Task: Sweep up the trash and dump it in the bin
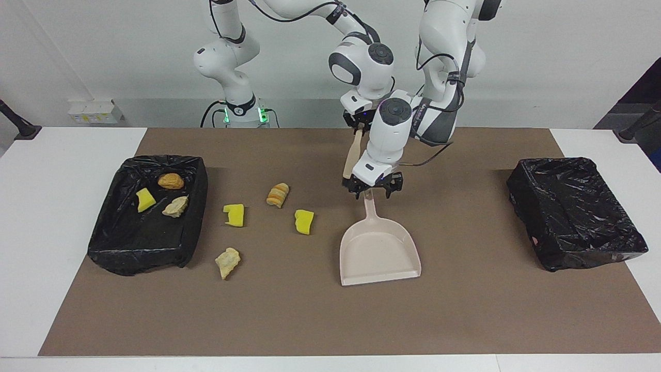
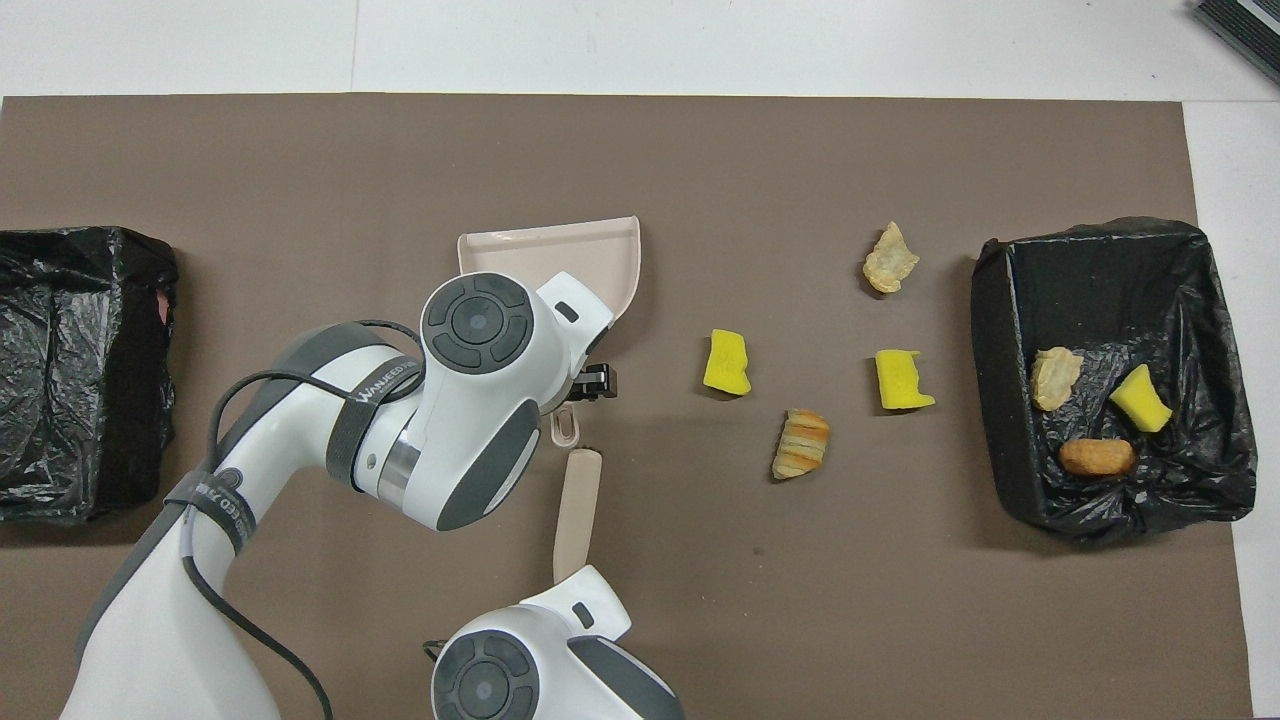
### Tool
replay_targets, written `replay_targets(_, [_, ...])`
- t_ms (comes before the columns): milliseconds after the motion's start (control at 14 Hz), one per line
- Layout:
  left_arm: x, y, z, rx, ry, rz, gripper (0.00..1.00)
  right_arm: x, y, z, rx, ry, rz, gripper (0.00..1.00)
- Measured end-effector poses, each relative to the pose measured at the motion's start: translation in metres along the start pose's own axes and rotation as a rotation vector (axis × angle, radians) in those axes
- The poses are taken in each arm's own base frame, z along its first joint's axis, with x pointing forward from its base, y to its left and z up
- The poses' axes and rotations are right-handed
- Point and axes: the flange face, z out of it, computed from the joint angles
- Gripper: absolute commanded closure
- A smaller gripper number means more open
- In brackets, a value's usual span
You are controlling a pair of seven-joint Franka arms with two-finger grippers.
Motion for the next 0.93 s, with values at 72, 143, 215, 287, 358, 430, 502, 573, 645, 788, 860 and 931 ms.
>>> replay_targets(72, [0.0, 0.0, 0.001, 0.0, 0.0, 0.0, 0.0, -0.001, 0.005, 0.0, -0.023, -0.005, 0.011, 1.0])
replay_targets(143, [0.0, 0.0, 0.001, 0.0, 0.0, 0.0, 0.0, -0.001, 0.011, 0.0, -0.041, -0.008, 0.019, 1.0])
replay_targets(215, [-0.001, 0.001, 0.001, 0.0, 0.0, 0.0, 0.0, 0.002, 0.02, 0.0, -0.056, -0.01, 0.03, 1.0])
replay_targets(287, [-0.001, 0.001, 0.001, 0.0, 0.0, 0.0, 0.0, 0.005, 0.03, 0.0, -0.071, -0.012, 0.044, 1.0])
replay_targets(358, [-0.001, 0.0, 0.002, 0.001, -0.002, -0.001, 0.0, 0.01, 0.044, -0.002, -0.086, -0.013, 0.063, 1.0])
replay_targets(430, [-0.001, 0.0, 0.004, 0.003, -0.004, -0.001, 0.0, 0.013, 0.055, -0.005, -0.095, -0.012, 0.079, 1.0])
replay_targets(502, [-0.001, 0.0, 0.006, 0.005, -0.008, -0.003, 0.0, 0.016, 0.066, -0.006, -0.1, -0.01, 0.092, 1.0])
replay_targets(573, [-0.001, 0.0, 0.01, 0.007, -0.011, -0.005, 0.0, 0.017, 0.075, -0.006, -0.105, -0.007, 0.102, 1.0])
replay_targets(645, [-0.002, 0.001, 0.013, 0.009, -0.014, -0.006, 0.11, 0.017, 0.084, -0.004, -0.113, -0.006, 0.11, 1.0])
replay_targets(788, [-0.002, 0.003, 0.016, 0.009, -0.015, -0.008, 0.5, 0.019, 0.104, -0.002, -0.154, -0.017, 0.135, 1.0])
replay_targets(860, [-0.002, 0.003, 0.016, 0.009, -0.013, -0.014, 0.67, 0.024, 0.115, -0.004, -0.175, -0.026, 0.153, 1.0])
replay_targets(931, [-0.002, 0.004, 0.015, 0.008, -0.012, -0.026, 0.89, 0.031, 0.127, -0.005, -0.19, -0.035, 0.169, 1.0])
